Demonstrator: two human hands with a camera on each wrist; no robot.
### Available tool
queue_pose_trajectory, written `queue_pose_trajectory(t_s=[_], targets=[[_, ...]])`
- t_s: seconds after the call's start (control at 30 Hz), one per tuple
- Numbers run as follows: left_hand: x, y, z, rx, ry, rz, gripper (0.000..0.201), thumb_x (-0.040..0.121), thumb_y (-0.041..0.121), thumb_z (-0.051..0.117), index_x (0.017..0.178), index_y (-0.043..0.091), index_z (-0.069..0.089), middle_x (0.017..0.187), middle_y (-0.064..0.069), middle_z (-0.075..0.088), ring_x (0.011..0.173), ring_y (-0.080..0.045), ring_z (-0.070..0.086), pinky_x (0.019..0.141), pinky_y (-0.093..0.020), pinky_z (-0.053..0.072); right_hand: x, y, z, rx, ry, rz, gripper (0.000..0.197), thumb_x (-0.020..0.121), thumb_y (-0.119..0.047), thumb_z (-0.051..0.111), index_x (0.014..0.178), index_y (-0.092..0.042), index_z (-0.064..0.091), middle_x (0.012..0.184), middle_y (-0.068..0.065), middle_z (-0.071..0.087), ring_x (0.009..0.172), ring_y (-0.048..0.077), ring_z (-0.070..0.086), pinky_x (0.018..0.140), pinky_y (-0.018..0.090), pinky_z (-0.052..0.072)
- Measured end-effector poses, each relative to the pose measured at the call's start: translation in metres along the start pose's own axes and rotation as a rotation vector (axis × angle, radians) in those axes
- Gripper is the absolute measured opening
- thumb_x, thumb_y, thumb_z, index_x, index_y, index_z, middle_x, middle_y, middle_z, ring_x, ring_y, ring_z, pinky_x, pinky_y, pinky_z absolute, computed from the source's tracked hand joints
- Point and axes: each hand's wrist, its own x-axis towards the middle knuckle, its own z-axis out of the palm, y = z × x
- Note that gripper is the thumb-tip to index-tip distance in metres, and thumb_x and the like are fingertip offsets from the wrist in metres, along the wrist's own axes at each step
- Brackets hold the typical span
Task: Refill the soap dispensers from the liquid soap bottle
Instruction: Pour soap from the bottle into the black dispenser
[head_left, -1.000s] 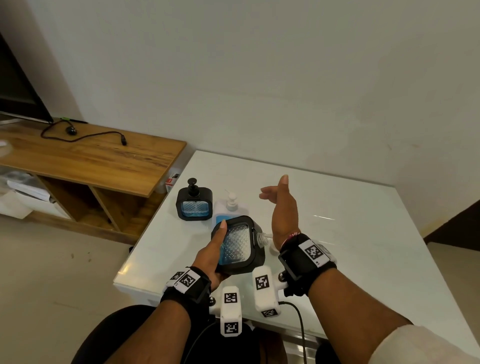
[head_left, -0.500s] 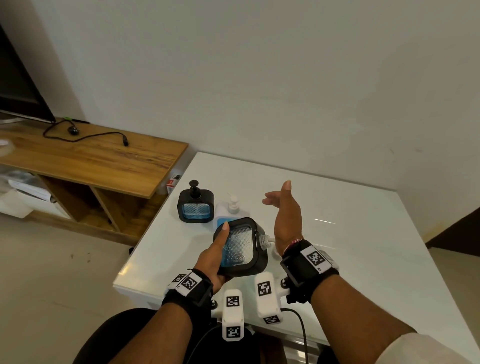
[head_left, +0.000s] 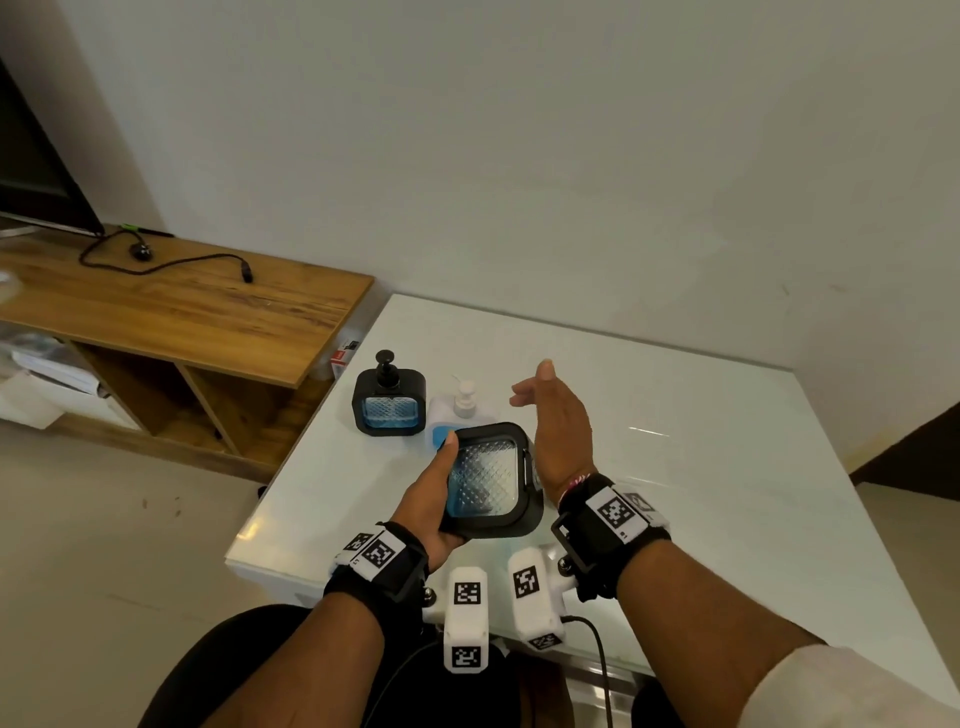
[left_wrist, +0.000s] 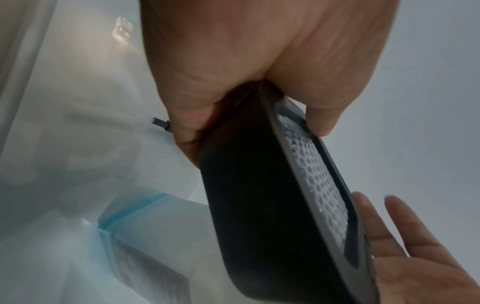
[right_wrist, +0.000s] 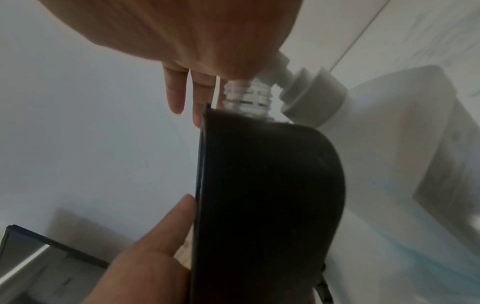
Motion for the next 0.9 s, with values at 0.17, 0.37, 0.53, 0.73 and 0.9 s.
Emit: queue_pose_trajectory(t_s=[0.17,0.37,0.53,0.73,0.9], targets=[[0.003,-0.003,-0.003,0.014,-0.01,-0.002,0.065,0.092,0.065,0.059,0.136,0.017,0.064,0.127,-0.016,0.071,0.119,-0.037,0.067,0.099,-0.05,0.054,0.003,-0.004,-0.005,0.142,0.028,0.104,0.07,0.086,-0.072,0.024,0.092,-0.019,0.069,0.091,-0.003,0.072,0.099,0.009,0.061,0.099,0.036,0.035],[0.008,-0.003,-0.005,0.023,0.037,0.004,0.07,0.085,0.066,0.066,0.135,0.018,0.064,0.124,-0.015,0.073,0.115,-0.037,0.069,0.099,-0.053,0.055,0.004,-0.004,-0.004,0.145,0.016,0.076,0.069,0.091,-0.067,0.023,0.094,-0.016,0.069,0.093,-0.002,0.072,0.1,0.009,0.061,0.087,0.024,0.032],[0.008,-0.006,0.0,0.057,0.127,0.045,0.067,0.08,0.062,0.074,0.124,0.012,0.067,0.113,-0.016,0.076,0.104,-0.039,0.073,0.092,-0.055,0.059,0.003,0.0,-0.006,0.086,-0.026,0.032,0.069,0.092,-0.069,0.023,0.093,-0.017,0.069,0.092,-0.002,0.071,0.097,0.008,0.061,0.087,0.023,0.033],[0.001,-0.004,0.003,0.061,0.152,0.06,0.065,0.081,0.063,0.073,0.123,0.013,0.068,0.112,-0.015,0.077,0.103,-0.037,0.073,0.087,-0.051,0.061,0.005,-0.006,-0.005,0.198,0.034,0.068,0.074,0.086,-0.067,0.022,0.097,-0.011,0.069,0.095,0.003,0.072,0.1,0.009,0.061,0.08,0.013,0.029],[-0.002,-0.003,0.007,0.079,0.191,0.054,0.065,0.08,0.064,0.073,0.12,0.013,0.067,0.113,-0.016,0.075,0.101,-0.037,0.073,0.079,-0.047,0.062,0.005,-0.005,-0.006,0.212,0.061,0.082,0.073,0.086,-0.067,0.023,0.095,-0.01,0.069,0.093,0.004,0.072,0.101,0.012,0.062,0.082,0.014,0.03]])
